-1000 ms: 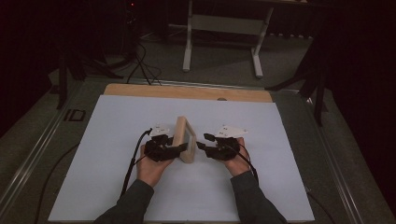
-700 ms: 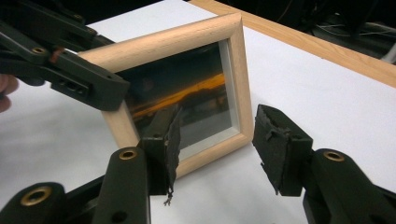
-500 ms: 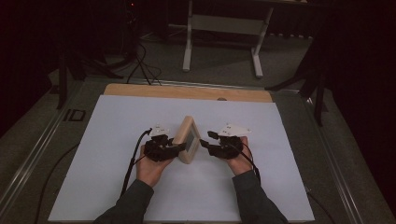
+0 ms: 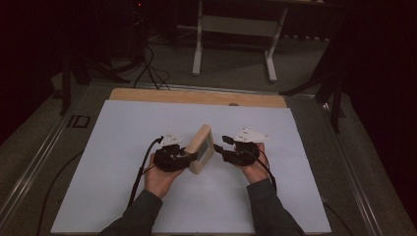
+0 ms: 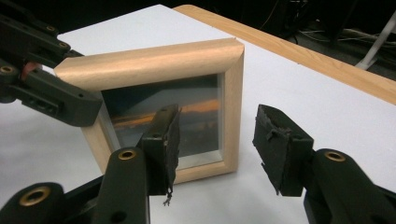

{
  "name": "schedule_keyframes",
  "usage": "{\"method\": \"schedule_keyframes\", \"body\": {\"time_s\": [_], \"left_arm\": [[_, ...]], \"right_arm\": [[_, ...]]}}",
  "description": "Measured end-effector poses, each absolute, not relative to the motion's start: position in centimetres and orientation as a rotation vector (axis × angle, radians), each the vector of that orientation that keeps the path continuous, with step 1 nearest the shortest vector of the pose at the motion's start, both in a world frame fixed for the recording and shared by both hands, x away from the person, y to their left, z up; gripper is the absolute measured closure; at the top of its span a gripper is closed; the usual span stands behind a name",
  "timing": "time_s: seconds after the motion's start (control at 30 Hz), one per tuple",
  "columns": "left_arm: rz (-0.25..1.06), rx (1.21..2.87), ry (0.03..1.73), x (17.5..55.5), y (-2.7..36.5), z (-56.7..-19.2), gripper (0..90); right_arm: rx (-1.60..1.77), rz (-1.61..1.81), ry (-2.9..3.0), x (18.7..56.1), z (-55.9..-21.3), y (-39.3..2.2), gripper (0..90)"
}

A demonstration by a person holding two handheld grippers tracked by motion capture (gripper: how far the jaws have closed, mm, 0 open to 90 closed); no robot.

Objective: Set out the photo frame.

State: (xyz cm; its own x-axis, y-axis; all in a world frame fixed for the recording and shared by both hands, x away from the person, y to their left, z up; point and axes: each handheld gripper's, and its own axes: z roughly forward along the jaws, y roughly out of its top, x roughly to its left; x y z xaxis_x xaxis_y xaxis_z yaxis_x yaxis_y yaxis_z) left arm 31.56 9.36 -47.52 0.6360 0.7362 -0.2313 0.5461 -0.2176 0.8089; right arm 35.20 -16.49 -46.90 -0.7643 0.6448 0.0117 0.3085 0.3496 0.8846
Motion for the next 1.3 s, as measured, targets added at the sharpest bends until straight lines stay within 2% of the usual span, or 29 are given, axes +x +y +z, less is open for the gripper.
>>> {"method": "schedule_keyframes", "body": {"time_s": [0.2, 0.53, 0.67, 0.77, 0.93, 0.97, 1.03, 1.3], "left_arm": [[0.259, 1.915, 0.991, 31.4, 9.3, -47.5, 60.7], [0.303, 1.949, 0.941, 30.7, 8.8, -47.4, 60.7], [0.314, 1.959, 0.924, 30.5, 8.6, -47.4, 60.7], [0.330, 1.974, 0.901, 30.2, 8.4, -47.4, 60.7], [0.339, 1.983, 0.885, 30.1, 8.2, -47.4, 60.6], [0.344, 1.989, 0.872, 29.9, 8.1, -47.4, 60.5], [0.348, 1.994, 0.860, 29.8, 8.0, -47.4, 60.5], [0.366, 2.017, 0.820, 29.4, 7.7, -47.4, 60.3]], "right_arm": [[0.851, 1.387, 2.262, 35.3, -46.8, -16.7, 51.9], [0.887, 1.411, 2.214, 35.2, -46.4, -17.2, 61.0], [0.889, 1.419, 2.194, 35.2, -46.3, -17.3, 66.5], [0.889, 1.431, 2.182, 35.1, -46.1, -17.5, 74.9], [0.881, 1.432, 2.172, 35.0, -46.0, -17.4, 81.0], [0.888, 1.456, 2.161, 34.9, -45.9, -17.5, 86.4], [0.896, 1.474, 2.148, 34.9, -45.7, -17.5, 89.4], [0.887, 1.480, 2.137, 34.8, -45.5, -17.4, 89.7]]}}
